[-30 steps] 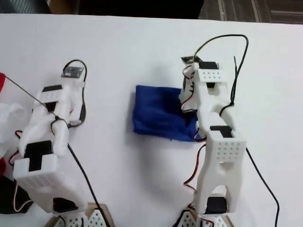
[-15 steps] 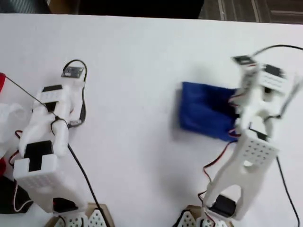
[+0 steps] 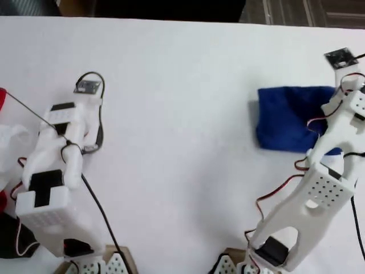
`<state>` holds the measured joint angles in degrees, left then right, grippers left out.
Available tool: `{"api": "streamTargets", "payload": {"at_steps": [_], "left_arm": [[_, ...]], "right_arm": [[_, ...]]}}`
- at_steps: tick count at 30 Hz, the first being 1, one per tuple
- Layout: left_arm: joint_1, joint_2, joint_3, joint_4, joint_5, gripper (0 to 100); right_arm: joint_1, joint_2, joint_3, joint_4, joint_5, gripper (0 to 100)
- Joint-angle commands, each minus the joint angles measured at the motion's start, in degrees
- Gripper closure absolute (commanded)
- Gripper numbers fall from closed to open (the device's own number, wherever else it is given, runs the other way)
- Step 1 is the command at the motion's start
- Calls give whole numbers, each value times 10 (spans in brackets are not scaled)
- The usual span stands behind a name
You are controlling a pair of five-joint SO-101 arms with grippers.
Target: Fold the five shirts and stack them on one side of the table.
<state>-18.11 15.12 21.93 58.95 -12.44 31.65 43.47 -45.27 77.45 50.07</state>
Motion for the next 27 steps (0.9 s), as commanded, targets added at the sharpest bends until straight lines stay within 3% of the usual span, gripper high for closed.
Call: {"api": "streamTargets", "payload": {"at_steps": [1,10,12,16,18,27], "left_arm": [[1,3,-21,-4,3,975],[1,3,-21,-4,3,975],[1,3,-21,-4,3,975],[1,3,-20,-3,3,974],[1,3,-20,-3,3,974],[1,-1,-25,4,0,972]], "right_arm": [[3,-1,-32,-8,18,978],[2,61,-36,-24,33,974],[4,60,-45,-24,14,916],[9,47,-84,-10,-67,699],[0,41,-106,14,-80,653],[-115,24,-163,205,-122,652]]}}
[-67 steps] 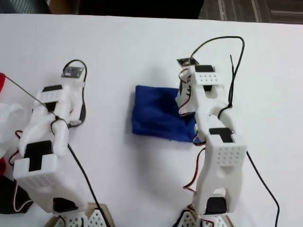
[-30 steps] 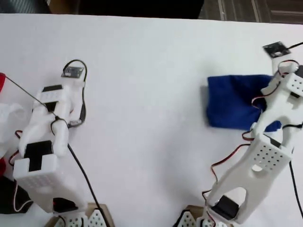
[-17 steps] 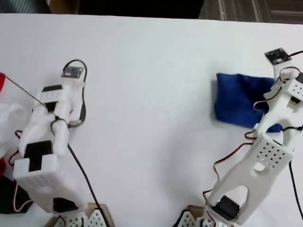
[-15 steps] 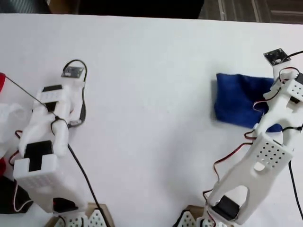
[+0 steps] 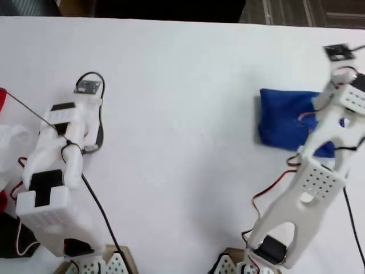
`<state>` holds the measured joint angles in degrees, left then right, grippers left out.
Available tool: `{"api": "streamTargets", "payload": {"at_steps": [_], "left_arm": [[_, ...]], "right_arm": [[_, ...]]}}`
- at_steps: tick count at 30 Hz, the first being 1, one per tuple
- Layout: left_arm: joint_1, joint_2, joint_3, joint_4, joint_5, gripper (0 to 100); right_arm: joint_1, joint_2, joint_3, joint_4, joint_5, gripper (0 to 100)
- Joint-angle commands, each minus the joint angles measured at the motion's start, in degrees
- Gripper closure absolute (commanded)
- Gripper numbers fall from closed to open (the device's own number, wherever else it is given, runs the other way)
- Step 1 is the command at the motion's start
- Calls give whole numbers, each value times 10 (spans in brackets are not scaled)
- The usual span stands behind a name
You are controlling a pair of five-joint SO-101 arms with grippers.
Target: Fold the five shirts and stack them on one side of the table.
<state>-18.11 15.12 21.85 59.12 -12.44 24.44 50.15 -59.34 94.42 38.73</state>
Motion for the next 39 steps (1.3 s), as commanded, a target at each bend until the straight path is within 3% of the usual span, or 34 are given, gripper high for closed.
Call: {"api": "streamTargets", "payload": {"at_steps": [1,8,15,22,26,30,39], "left_arm": [[1,-4,-29,7,0,969],[-47,-55,-188,193,-4,811],[-227,-140,-359,325,-113,803],[-462,-123,-368,290,-256,805],[-546,-69,-368,236,-299,802],[-569,-20,-368,229,-306,804],[-549,17,-368,230,-301,805]], "right_arm": [[-51,-47,-13,36,-11,652],[-109,-110,-4,36,-108,652],[-204,-289,158,37,-111,652],[-240,-488,451,33,-107,652],[-227,-570,584,32,-105,652],[-227,-633,687,17,-61,652],[-226,-772,862,-28,-3,652]]}}
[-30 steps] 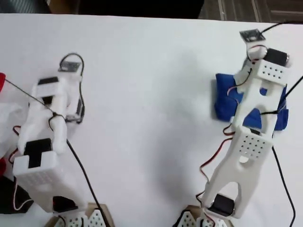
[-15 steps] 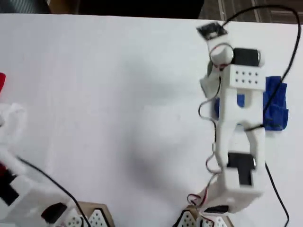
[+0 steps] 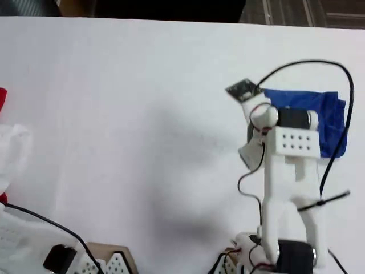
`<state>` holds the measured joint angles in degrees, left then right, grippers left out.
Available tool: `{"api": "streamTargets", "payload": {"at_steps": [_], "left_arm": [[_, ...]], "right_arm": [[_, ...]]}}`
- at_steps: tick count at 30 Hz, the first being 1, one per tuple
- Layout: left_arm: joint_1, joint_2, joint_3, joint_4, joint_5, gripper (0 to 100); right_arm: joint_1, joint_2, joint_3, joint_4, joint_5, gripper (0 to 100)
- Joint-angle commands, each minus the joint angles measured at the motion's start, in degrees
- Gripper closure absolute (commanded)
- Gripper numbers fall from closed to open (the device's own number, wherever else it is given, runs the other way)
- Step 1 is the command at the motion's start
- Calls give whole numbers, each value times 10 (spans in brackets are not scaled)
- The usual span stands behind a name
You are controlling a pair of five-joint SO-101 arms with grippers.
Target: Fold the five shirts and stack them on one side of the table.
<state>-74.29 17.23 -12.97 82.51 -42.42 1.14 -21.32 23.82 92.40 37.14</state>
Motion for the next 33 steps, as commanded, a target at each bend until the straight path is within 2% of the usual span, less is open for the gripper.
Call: {"api": "streamTargets", "payload": {"at_steps": [1,3,5,8,13,17,26,29,33], "left_arm": [[21,-5,-20,2,-1,807],[33,-5,-27,32,-1,859],[47,-6,-41,60,2,982],[69,-7,-76,99,40,976],[137,-8,-172,201,54,975],[182,-47,-179,199,77,975],[397,-206,-109,197,112,975],[396,-213,-86,193,112,974],[297,-191,-24,156,102,954]], "right_arm": [[7,-72,45,-7,18,652],[7,-95,75,-14,30,652],[7,-115,111,-39,33,652],[7,-131,156,-75,32,652],[7,-135,191,-118,29,652],[7,-134,225,-170,-8,652],[3,-134,234,-185,-15,652],[7,-134,235,-189,-15,652],[6,-134,236,-189,-15,652]]}}
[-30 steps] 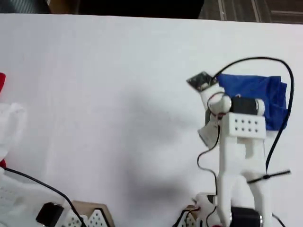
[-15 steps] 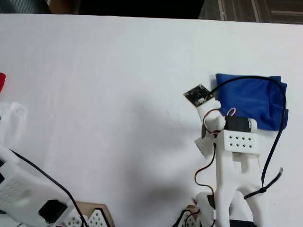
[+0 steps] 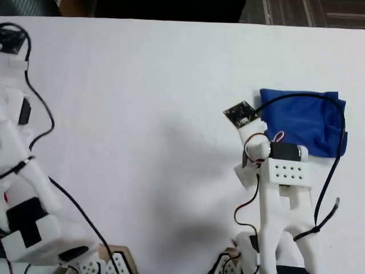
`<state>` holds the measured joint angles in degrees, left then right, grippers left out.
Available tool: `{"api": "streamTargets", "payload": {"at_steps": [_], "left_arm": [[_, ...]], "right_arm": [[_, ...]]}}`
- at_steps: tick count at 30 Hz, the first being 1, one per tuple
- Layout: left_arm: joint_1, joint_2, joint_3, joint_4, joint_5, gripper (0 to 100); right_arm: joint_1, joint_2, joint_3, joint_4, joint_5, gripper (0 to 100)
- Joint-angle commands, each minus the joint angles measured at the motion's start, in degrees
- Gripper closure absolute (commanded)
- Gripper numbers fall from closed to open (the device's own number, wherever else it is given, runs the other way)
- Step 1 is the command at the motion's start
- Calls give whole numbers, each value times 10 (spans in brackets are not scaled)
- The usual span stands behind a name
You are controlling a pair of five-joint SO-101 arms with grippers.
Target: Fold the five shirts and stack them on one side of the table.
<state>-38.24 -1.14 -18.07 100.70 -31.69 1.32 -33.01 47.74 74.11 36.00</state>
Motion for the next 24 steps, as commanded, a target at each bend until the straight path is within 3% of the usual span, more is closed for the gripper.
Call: {"api": "streamTargets", "payload": {"at_steps": [1,6,10,18,24], "left_arm": [[-91,1,44,-42,-21,926],[-214,54,109,-120,-106,723],[-278,107,109,-189,-112,733],[-320,184,98,-314,-130,734],[-319,239,44,-325,-129,736]], "right_arm": [[4,-17,-4,-6,-4,652],[1,-17,-4,-7,0,652],[0,-17,-8,-9,0,652],[4,-17,-6,-7,1,652],[4,-17,-4,-7,1,652]]}}
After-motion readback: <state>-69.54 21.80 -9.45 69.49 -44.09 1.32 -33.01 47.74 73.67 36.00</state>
